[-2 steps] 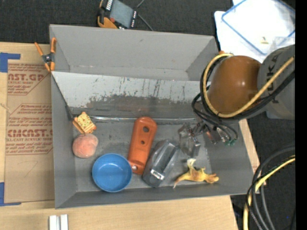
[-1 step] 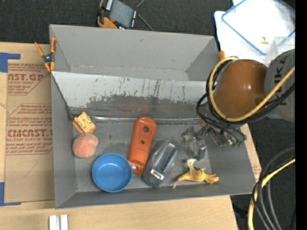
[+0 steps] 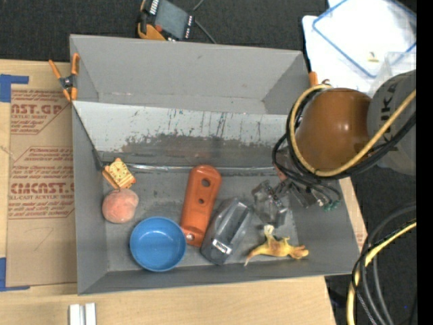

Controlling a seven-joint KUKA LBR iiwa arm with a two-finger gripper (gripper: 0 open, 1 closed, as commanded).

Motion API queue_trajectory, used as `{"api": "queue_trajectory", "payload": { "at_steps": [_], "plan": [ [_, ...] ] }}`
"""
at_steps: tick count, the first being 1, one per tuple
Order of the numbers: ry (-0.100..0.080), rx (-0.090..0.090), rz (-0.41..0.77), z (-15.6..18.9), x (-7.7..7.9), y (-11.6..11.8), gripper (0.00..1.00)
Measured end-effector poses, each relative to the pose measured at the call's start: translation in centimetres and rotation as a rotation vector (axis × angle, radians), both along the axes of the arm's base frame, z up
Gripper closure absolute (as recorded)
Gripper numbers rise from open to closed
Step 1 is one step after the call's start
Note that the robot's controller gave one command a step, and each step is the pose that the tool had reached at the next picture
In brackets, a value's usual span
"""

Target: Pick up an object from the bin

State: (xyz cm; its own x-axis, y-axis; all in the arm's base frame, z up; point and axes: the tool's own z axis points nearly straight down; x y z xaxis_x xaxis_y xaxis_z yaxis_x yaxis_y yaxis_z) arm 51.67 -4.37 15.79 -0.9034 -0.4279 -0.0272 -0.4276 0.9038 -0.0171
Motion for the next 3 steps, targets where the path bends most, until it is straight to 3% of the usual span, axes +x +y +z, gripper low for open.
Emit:
{"api": "queue_trajectory", "payload": {
  "at_steps": [1,2,3],
  "plan": [
    [0.011,-0.005,0.246,0.9,-0.5,3.1,1.00],
    [0.009,-0.009,0.247,-6.7,-0.7,1.6,1.00],
    [0.010,-0.006,0.256,-7.0,-0.8,1.8,1.00]
  ]
}}
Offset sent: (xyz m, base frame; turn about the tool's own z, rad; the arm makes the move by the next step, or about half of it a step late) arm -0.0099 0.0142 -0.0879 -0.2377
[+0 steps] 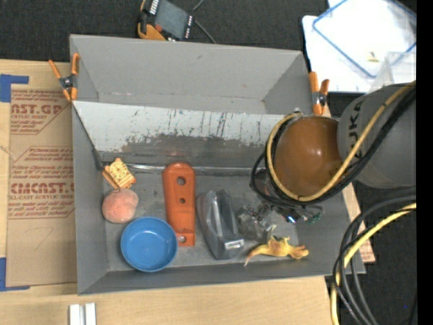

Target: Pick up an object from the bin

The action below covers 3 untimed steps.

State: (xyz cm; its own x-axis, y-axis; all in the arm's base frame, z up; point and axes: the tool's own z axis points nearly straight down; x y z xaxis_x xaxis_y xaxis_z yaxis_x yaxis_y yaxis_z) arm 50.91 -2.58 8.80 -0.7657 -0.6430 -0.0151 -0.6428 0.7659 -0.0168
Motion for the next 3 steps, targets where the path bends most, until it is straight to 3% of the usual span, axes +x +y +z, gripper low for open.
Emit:
{"api": "queue_trajectory", "payload": {
  "at_steps": [1,2,3],
  "plan": [
    [-0.013,-0.003,0.022,4.5,0.8,0.3,1.00],
    [0.000,-0.005,0.295,-1.5,-1.0,-2.0,1.00],
    [-0.005,-0.023,0.577,-1.7,-0.5,5.7,1.00]
  ]
}}
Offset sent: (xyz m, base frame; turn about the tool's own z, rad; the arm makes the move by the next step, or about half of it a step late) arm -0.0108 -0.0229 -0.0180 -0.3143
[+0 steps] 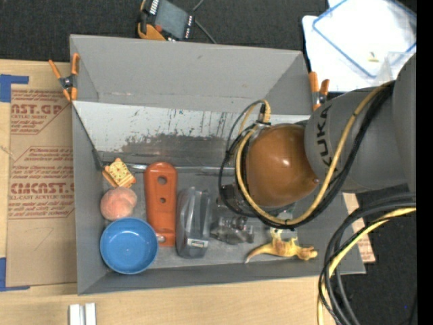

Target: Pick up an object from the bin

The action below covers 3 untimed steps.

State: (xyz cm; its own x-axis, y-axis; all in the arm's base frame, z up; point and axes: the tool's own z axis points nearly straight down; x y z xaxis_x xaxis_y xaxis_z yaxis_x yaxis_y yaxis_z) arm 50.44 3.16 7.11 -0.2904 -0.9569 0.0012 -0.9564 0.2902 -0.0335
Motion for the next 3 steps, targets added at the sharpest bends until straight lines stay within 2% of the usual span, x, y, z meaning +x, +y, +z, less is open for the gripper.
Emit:
{"api": "queue_trajectory", "payload": {
  "at_steps": [1,2,3],
  "plan": [
    [0.004,0.012,-0.237,-0.1,-0.5,-7.6,1.00],
    [-0.006,0.015,-0.014,5.0,1.0,0.4,1.00],
    [-0.006,0.015,-0.042,3.7,0.7,-1.3,1.00]
  ]
}}
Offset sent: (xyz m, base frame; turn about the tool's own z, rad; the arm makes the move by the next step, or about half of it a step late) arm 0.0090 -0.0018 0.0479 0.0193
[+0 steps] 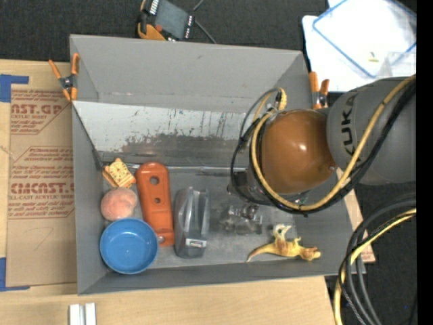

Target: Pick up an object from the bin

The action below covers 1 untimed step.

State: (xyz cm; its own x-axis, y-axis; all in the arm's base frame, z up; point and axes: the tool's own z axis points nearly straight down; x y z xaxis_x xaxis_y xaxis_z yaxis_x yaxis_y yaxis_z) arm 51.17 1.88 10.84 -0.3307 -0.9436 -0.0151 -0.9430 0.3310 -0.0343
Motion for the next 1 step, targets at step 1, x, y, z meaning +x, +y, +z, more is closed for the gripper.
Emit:
{"api": "queue_trajectory", "payload": {
  "at_steps": [1],
  "plan": [
    [0.001,0.003,-0.057,-3.89,0.40,1.25,1.00]
  ]
}}
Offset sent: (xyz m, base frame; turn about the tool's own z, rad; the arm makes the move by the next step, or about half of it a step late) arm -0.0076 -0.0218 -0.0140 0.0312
